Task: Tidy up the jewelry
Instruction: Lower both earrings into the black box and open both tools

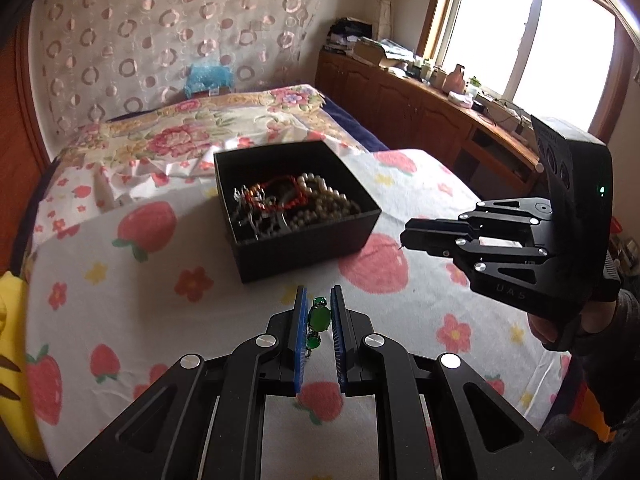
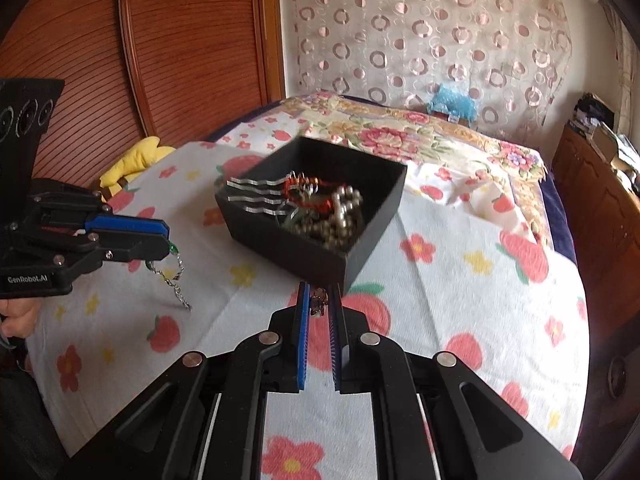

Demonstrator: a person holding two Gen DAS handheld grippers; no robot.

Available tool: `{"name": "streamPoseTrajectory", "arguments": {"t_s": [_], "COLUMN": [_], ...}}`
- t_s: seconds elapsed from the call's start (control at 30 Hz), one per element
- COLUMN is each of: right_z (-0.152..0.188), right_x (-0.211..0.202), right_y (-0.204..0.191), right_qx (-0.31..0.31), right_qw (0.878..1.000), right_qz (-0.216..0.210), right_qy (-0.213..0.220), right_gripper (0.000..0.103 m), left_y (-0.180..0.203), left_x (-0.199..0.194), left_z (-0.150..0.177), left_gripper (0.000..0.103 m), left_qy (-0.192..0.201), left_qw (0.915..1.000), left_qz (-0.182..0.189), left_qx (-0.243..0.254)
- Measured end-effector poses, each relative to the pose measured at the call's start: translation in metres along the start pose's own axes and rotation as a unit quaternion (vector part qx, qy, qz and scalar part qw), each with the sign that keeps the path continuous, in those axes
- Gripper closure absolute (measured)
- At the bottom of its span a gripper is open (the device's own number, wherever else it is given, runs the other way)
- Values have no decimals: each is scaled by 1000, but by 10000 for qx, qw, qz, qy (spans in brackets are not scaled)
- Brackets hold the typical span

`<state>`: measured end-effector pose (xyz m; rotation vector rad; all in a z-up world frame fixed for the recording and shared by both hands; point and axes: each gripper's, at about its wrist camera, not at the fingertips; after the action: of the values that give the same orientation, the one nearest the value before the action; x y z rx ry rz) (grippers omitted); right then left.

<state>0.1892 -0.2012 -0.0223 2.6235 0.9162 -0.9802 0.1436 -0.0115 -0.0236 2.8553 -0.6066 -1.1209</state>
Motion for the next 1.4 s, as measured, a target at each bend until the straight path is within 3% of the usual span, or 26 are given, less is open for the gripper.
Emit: {"name": "streamPoseTrajectory", "arguments": {"t_s": [0.33, 0.77, 0.9, 1.03, 1.4], "right_z": [-38, -60, -61, -59, -43], "right_x": [13, 43, 47, 45, 16], "right_y": [7, 18, 23, 27, 27], "right_qx": [-20, 193, 310, 371, 522], "right_qw": [9996, 9991, 9988, 9987, 9978], "right_qz": [-122, -307, -300, -238, 31], "right_qy": [260, 232, 212, 249, 401], "right_gripper": [93, 92, 92, 82, 82], "left_y": [-13, -29, -30, -29, -32], "left_x": [-13, -7, 2, 14, 47], "left_z": [-35, -80, -93, -101, -102], "left_gripper": [93, 93, 93, 93, 92], "left_qy": [438, 740, 729, 666, 413], "left_qw": [9989, 9965, 9959, 9958, 9967], "left_qz": [-181, -360, -461, -533, -665], "left_qx": [59, 154, 265, 344, 235]}}
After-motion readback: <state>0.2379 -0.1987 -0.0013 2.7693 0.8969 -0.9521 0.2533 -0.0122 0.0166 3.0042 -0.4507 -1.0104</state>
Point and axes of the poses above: each gripper's, at about its wrist camera, not at the fingertips, and x roughly the way its jaws point, y to its right, z to its underside, and after that the axes turned 6 degrees about y, right-handed
